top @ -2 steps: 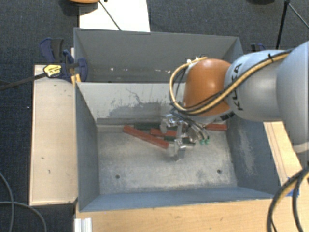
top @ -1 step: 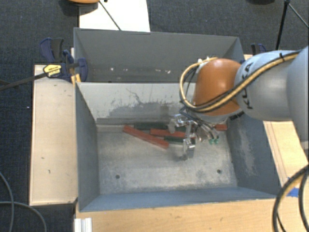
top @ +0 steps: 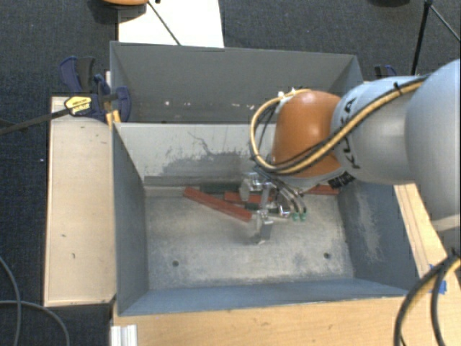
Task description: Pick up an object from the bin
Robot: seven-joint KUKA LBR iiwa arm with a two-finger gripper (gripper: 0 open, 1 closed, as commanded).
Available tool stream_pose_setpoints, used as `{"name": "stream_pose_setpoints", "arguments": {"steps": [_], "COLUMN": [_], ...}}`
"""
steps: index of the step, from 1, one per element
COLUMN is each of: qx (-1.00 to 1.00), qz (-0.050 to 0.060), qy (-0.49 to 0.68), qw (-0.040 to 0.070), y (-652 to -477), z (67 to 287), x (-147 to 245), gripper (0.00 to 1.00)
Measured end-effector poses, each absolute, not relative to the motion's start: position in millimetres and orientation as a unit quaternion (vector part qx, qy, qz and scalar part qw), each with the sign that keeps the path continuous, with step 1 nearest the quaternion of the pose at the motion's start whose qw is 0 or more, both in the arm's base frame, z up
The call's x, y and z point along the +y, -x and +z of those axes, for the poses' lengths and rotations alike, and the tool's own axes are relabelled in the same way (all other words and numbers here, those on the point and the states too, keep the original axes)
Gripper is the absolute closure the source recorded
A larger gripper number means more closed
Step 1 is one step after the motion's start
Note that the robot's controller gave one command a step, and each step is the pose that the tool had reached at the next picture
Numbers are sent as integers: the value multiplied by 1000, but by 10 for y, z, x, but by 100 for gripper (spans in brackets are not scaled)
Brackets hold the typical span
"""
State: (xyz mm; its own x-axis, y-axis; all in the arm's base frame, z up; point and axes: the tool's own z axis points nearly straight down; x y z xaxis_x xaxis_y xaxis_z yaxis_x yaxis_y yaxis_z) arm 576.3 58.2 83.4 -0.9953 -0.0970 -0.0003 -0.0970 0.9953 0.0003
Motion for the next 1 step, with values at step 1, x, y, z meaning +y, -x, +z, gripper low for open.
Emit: {"name": "stream_pose_setpoints", "arguments": {"steps": [1], "qx": [1000], "qz": [1], "qy": [19], "qw": [2], "y": [-5852], "z": [760], "x": [404], "gripper": [0]}}
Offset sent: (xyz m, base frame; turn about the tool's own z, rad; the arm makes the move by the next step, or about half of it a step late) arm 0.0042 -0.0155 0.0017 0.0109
